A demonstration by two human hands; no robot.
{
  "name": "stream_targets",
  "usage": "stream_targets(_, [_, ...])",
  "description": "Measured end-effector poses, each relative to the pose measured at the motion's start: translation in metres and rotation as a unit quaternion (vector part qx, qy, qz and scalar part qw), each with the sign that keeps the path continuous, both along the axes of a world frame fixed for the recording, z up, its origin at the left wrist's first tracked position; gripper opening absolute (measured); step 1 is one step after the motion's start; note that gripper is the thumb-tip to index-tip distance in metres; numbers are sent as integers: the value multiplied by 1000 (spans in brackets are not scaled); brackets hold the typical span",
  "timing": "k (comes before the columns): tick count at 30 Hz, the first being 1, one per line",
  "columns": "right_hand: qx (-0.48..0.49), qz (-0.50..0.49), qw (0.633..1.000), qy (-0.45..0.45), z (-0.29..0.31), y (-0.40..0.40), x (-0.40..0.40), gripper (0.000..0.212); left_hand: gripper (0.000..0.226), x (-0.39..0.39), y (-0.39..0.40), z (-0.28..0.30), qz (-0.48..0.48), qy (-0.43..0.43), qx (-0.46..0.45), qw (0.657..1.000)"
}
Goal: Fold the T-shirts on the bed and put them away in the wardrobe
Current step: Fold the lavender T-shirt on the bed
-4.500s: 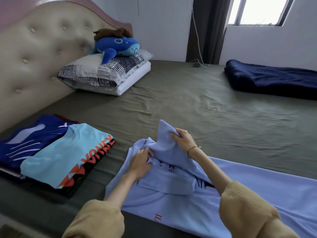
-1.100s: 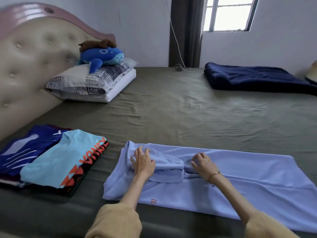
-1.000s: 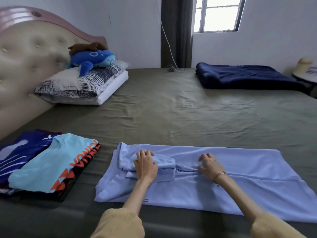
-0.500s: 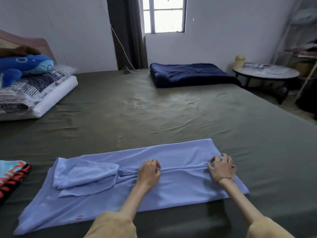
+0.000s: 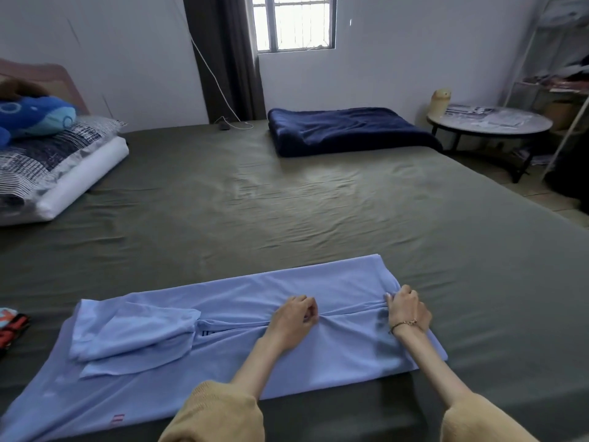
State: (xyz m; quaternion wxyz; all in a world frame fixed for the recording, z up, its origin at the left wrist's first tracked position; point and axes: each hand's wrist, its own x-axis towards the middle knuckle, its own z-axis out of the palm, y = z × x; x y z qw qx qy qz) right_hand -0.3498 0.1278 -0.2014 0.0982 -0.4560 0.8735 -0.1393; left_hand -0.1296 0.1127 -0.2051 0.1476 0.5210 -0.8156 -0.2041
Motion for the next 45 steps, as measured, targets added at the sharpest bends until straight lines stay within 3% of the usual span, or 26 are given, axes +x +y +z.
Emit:
stream_targets(7, [-37, 9, 995, -95, 16, -2, 4, 30, 20, 1, -2, 3, 71, 88, 45, 993])
stream_targets(12, [-64, 89, 986, -125, 44, -6, 44, 32, 25, 23, -3, 12, 168, 156, 70, 971])
stream_targets(19, [-37, 200, 951, -232, 54, -14, 147, 22, 22, 86, 4, 37, 200, 298, 211, 909])
stream_targets(22, [1, 253, 933, -255, 53, -11, 199, 41, 24, 125, 12, 44, 212, 345, 271, 873])
stream_targets(25, [16, 287, 905, -313, 48, -10, 253, 47, 27, 165, 18, 44, 236, 401, 312, 828])
stream_targets(30, [22, 296, 866, -403, 38, -7, 343, 29, 35, 227, 21, 38, 292, 453, 295, 789])
stream_targets(35, [26, 293, 847, -443, 32, -8, 411, 17, 43, 287, 15, 31, 341, 457, 263, 779])
stream_targets(39, [40, 307, 840, -446, 24, -15, 456, 36, 40, 329, 14, 31, 323, 472, 265, 777])
stream_targets(45, [68, 368, 827, -420, 28, -6, 500, 51, 29, 366, 13, 28, 383, 523, 242, 722])
